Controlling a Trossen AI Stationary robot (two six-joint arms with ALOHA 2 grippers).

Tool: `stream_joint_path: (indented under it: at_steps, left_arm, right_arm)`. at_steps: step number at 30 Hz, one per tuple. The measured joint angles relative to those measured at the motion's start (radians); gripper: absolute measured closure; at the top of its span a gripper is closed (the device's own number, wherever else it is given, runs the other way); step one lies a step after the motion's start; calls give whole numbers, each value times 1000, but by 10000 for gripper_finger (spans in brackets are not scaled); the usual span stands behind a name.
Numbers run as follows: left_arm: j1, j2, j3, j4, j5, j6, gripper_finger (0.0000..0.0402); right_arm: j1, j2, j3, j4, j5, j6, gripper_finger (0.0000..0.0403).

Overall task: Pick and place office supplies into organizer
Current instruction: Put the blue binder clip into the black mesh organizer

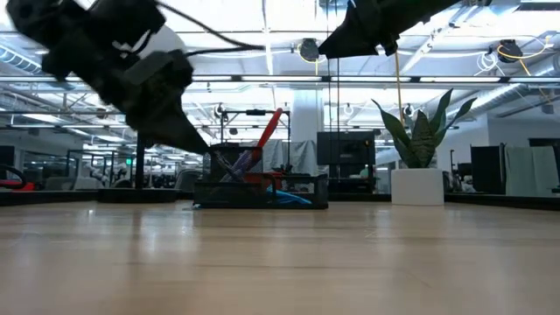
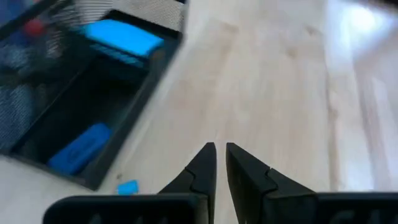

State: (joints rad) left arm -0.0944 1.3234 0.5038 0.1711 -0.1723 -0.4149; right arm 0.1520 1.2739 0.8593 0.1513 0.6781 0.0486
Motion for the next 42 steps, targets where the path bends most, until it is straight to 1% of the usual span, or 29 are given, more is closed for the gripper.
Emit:
stream_joint_path:
  at_steps: [4, 6, 9, 12, 16, 19, 22, 26, 30, 32, 35, 39, 42]
  left_arm:
    - [-8, -5, -127, 231, -92, -63, 360]
    - [-8, -5, -156, 284, -125, -66, 360]
    - [-8, -4, -164, 270, -171, -57, 360]
    - [-17, -2, -164, 278, -181, -50, 360]
    - [-43, 1, -164, 243, -206, 16, 360]
    - [-56, 1, -164, 198, -199, 20, 360]
    - [-72, 1, -164, 198, -173, 26, 359]
    - [-88, 1, -164, 199, -171, 62, 359]
    - [-103, 1, -164, 200, -171, 65, 357]
    - [-106, 1, -164, 200, -171, 65, 347]
    - [-105, 1, -164, 199, -173, 49, 316]
    - [-106, 1, -164, 197, -231, -12, 263]
    - [-106, 15, -164, 197, -255, -28, 235]
  right_arm:
    - [0, 0, 0, 5, -1, 14, 271]
    - [0, 0, 0, 5, -1, 15, 271]
    - [0, 0, 0, 5, -2, 16, 271]
    - [0, 0, 0, 6, -2, 15, 271]
    - [0, 0, 0, 9, -1, -3, 271]
    - [-2, 0, 0, 16, -1, -22, 271]
    - [-10, 0, 0, 24, -1, -53, 271]
    - [-30, 0, 0, 24, -1, -85, 271]
    - [-48, 0, 0, 23, -2, -90, 271]
    - [-53, 0, 0, 13, -2, -91, 271]
    - [-61, 0, 0, -12, -3, -99, 271]
    - [-81, 0, 0, -13, -3, -144, 271]
    - [-107, 0, 0, -5, -3, -176, 271]
